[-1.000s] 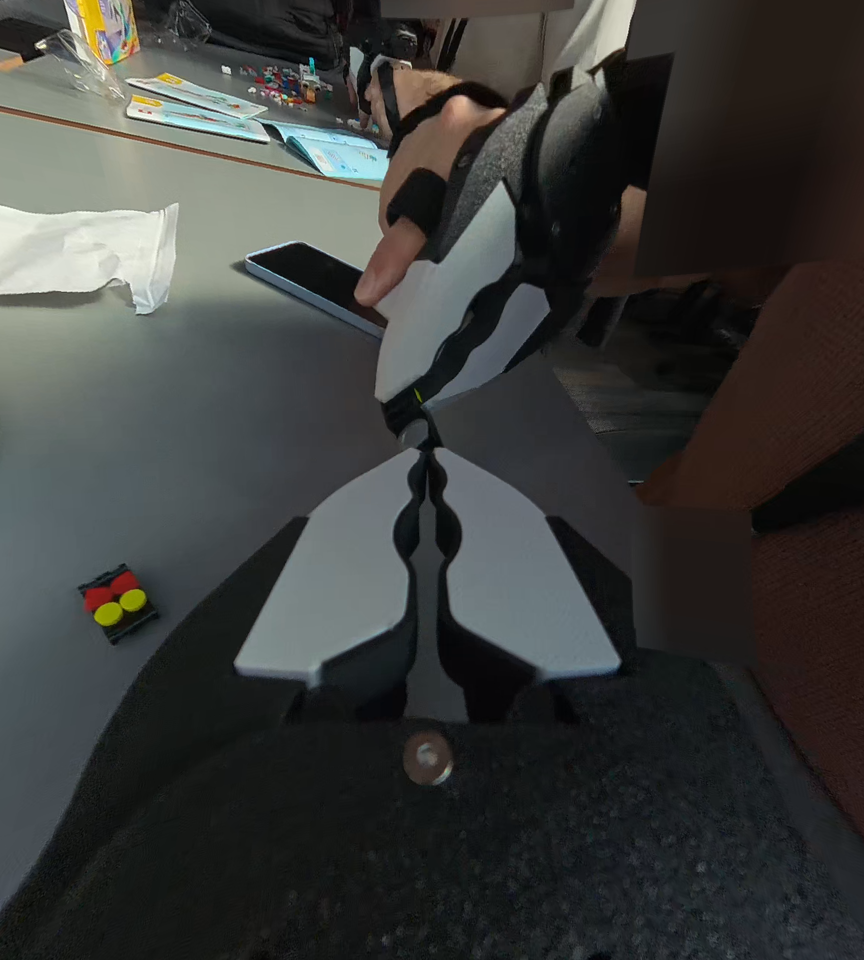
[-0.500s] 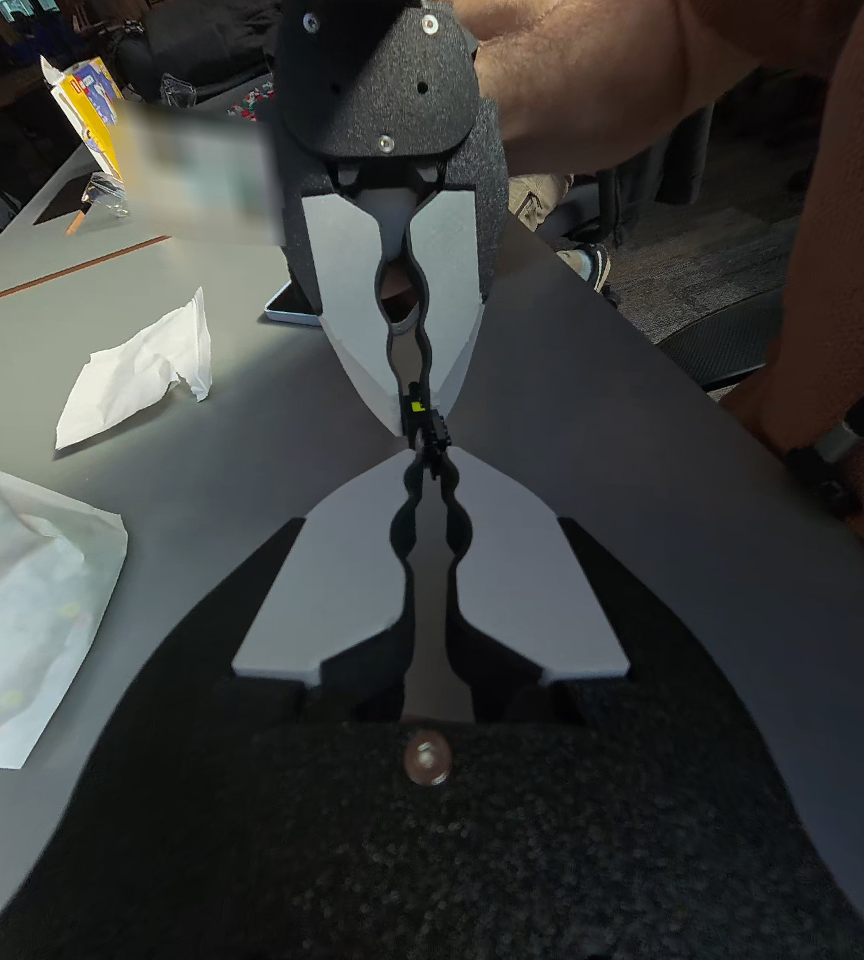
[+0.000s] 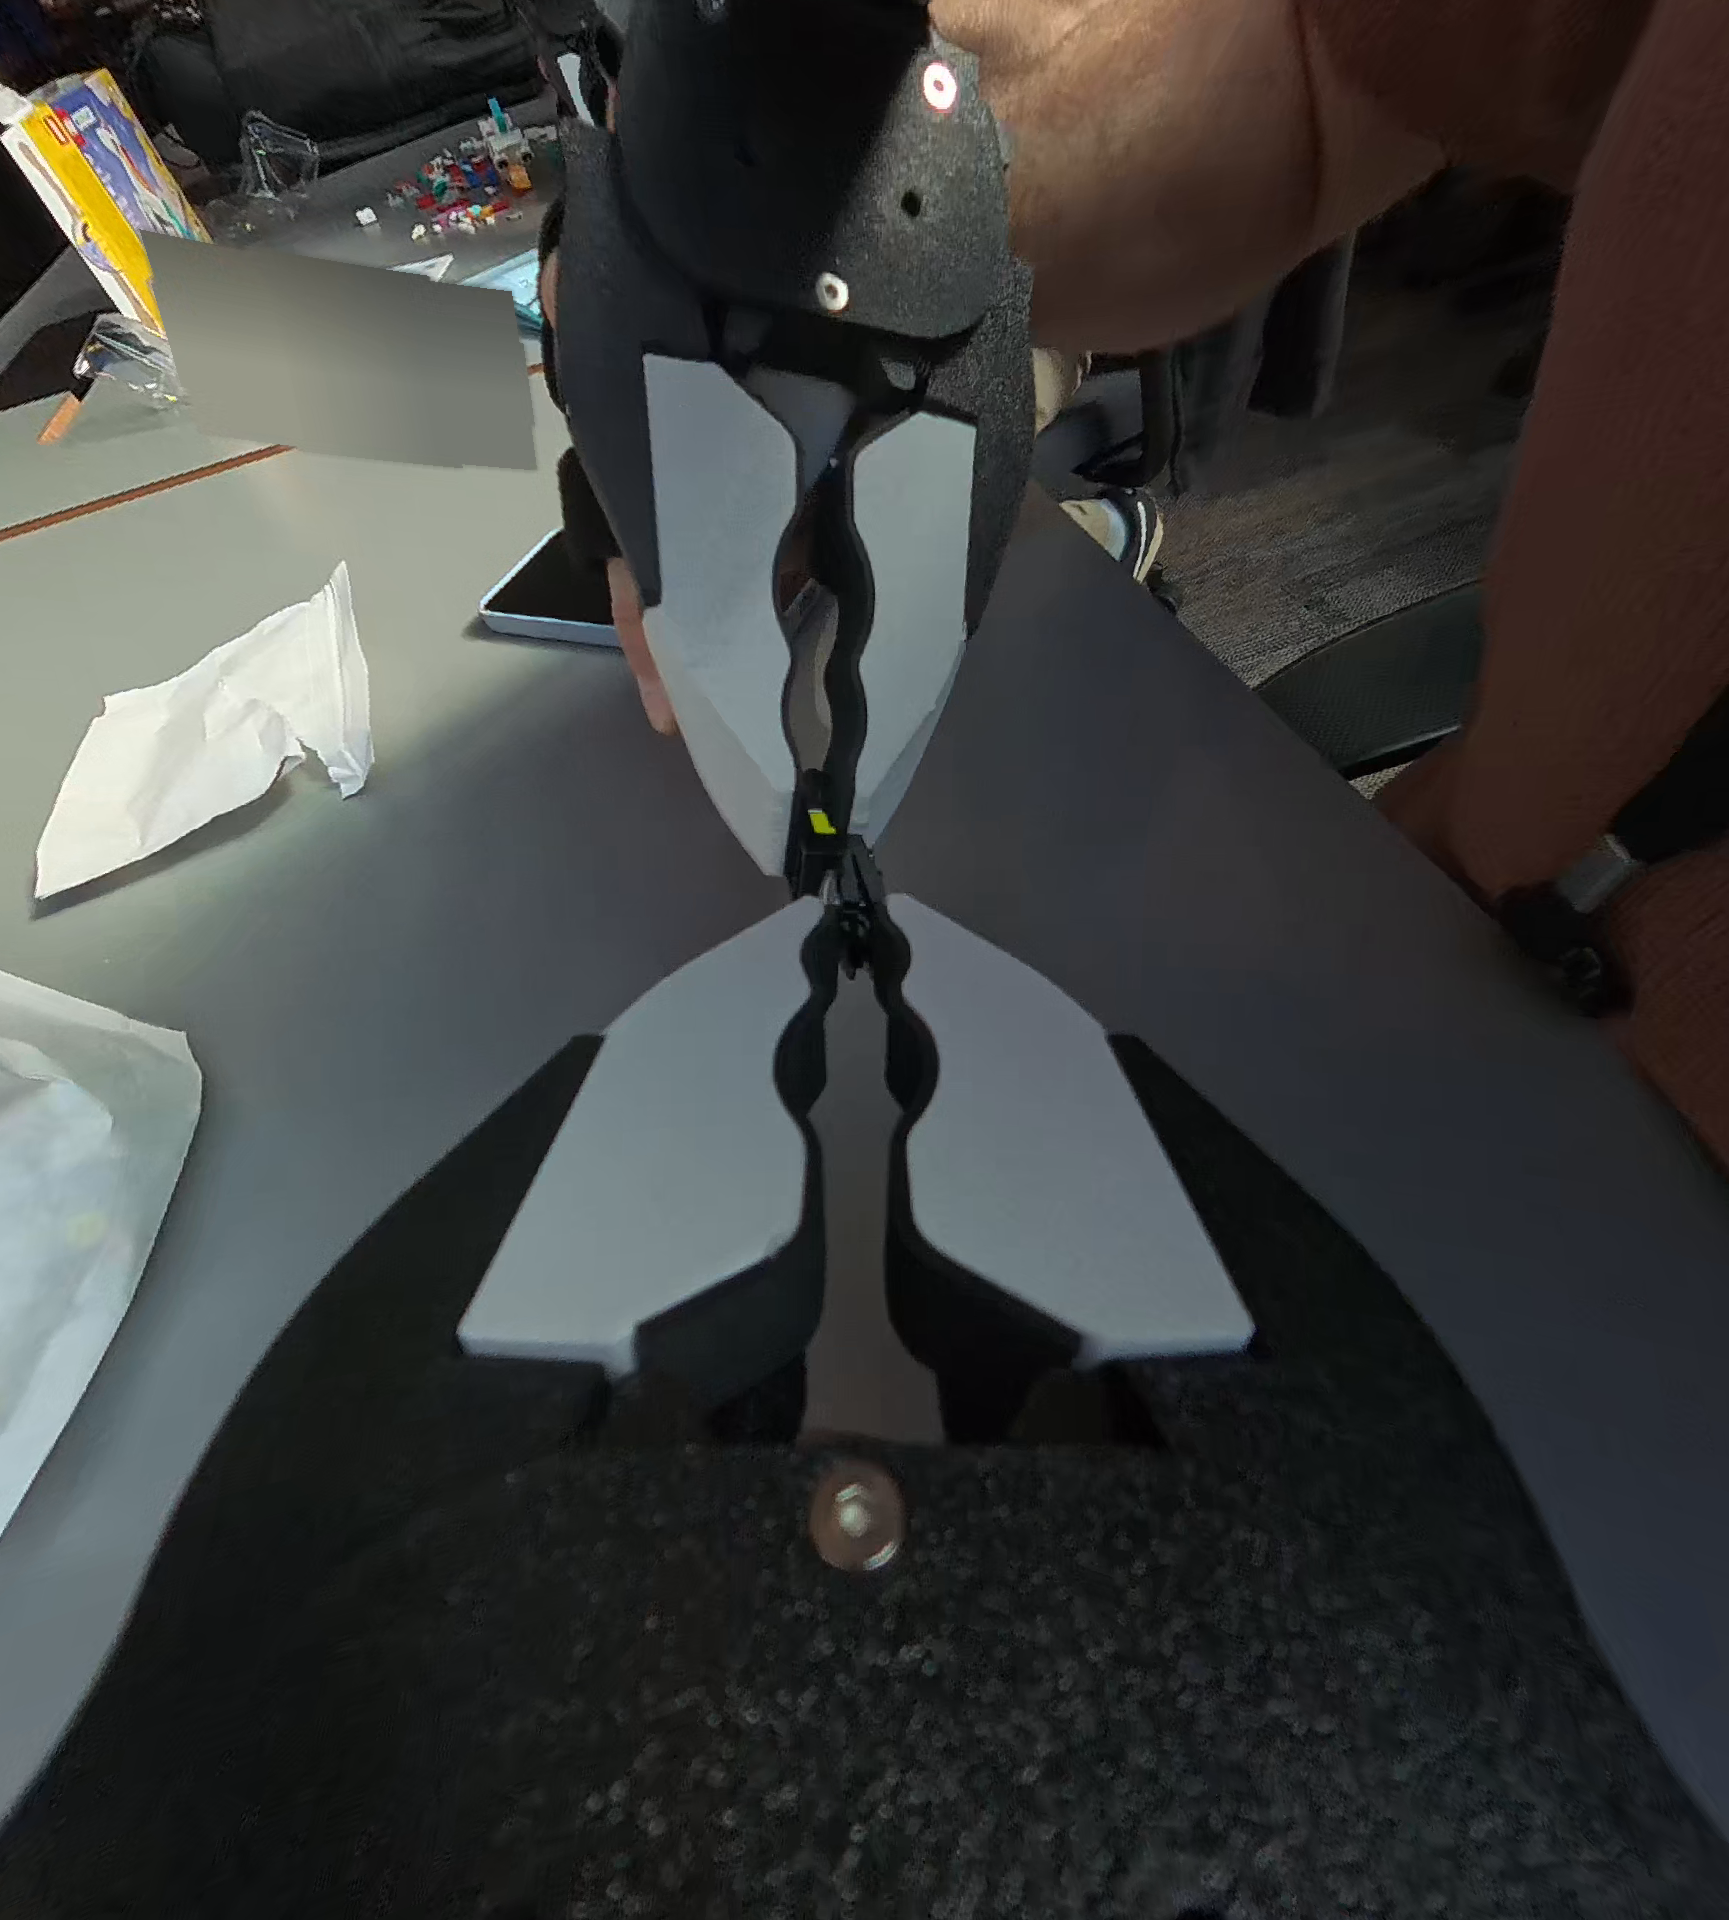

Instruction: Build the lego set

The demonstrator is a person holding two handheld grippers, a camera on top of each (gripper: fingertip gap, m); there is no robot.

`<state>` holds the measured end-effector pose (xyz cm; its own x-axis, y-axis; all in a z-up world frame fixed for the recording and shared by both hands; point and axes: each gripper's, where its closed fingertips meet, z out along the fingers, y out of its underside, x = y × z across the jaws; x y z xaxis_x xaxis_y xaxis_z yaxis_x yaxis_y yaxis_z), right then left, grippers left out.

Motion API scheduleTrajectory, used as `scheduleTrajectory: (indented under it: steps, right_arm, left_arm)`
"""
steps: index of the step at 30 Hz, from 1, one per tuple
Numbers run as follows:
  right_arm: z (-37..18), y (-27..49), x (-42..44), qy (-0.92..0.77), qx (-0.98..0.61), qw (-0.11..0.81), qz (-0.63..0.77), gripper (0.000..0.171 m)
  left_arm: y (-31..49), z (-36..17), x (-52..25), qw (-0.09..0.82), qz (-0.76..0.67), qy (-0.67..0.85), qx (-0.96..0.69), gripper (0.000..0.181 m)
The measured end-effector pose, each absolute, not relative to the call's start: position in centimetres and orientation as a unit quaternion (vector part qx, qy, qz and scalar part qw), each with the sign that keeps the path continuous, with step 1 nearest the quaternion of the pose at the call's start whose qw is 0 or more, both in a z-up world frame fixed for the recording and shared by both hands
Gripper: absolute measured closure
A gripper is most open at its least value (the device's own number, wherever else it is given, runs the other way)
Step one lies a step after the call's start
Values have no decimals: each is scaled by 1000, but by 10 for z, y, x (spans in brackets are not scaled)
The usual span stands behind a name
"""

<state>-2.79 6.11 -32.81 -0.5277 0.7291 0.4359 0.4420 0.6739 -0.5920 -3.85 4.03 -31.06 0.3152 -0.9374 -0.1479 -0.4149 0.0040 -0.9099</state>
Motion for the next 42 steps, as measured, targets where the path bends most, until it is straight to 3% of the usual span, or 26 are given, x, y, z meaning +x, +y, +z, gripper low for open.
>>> scheduleTrajectory:
  steps: [7,32,36,42]
  right_arm:
    - [-380,61,-29,-895,-283,328,104,163]
    - [-379,69,-36,-935,-184,298,48,162]
    - [-380,68,-39,-935,-195,291,50,163]
    - [-378,86,-38,-905,-309,280,88,162]
  left_arm:
    - [38,-372,-42,394,-197,574,-690,175]
    - [64,-368,-61,455,-108,499,-730,177]
    - [64,-368,-60,449,-122,500,-730,177]
    - [68,-337,-75,523,-161,433,-716,177]
